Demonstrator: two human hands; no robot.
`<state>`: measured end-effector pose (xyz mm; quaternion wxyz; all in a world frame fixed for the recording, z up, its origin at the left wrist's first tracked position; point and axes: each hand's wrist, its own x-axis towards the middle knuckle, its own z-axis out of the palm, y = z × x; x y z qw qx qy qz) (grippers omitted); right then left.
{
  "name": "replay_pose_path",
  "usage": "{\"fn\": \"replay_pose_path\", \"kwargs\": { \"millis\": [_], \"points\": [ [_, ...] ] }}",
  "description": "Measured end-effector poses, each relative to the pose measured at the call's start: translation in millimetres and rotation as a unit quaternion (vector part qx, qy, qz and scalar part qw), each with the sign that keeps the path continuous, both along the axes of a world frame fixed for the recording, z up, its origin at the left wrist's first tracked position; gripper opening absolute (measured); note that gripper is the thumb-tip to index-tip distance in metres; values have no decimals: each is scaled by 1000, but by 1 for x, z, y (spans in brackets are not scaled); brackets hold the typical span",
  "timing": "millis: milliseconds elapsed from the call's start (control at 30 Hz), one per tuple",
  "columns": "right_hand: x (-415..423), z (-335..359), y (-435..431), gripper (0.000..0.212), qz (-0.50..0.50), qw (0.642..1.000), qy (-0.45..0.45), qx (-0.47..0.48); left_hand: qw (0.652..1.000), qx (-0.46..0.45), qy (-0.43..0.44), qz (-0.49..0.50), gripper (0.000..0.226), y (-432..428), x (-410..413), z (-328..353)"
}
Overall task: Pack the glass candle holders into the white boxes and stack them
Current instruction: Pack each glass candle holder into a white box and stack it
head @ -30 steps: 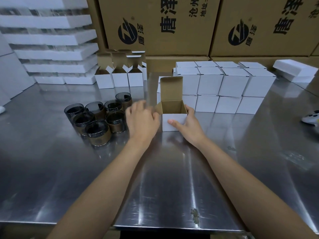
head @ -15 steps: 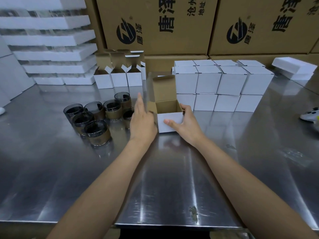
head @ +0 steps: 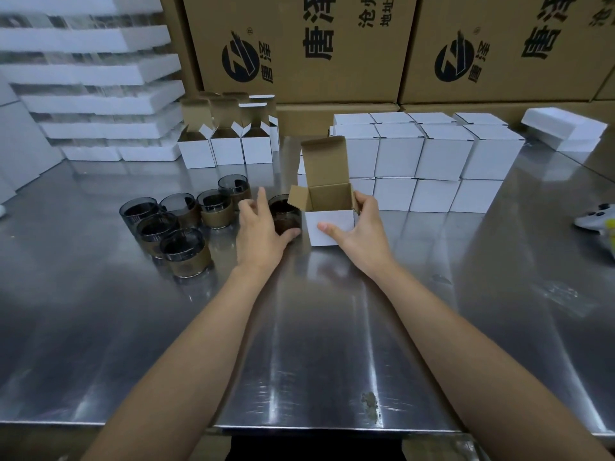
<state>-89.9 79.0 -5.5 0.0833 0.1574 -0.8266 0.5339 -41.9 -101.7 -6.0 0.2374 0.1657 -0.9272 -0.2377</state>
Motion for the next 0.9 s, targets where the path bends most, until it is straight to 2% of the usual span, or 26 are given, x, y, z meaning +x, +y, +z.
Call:
{"fn": "replay_pose_path", "kwargs": {
  "millis": [100, 200, 267, 433, 600, 767, 900],
  "points": [
    [-1, 0, -1, 84, -16, 1000, 3, 8, 999, 33, -35, 12, 125, -6, -3, -5],
    [-3, -1, -1, 85, -24, 1000, 3, 10, 992, 115, -39, -32, 116, -13, -9, -8],
    [-3, -2, -1, 85, -28, 1000, 4, 13, 992, 111, -39, -41, 110, -13, -10, -10],
    [-4, -2, -1, 88, -33, 999, 7, 17, 996, 59, -54, -31, 122, -11, -10, -9],
    [-4, -2, -2, 87, -38, 999, 13, 25, 973, 177, -27, -148, 117, -21, -9, -4],
    [-4, -2, -1, 86, -32, 999, 15, 21, 989, 108, -40, -92, 123, -17, -5, -1],
    [-4, -3, -2, 84, -23, 999, 28, 27, 974, 160, -74, -144, 131, -23, -3, 3]
  ]
}}
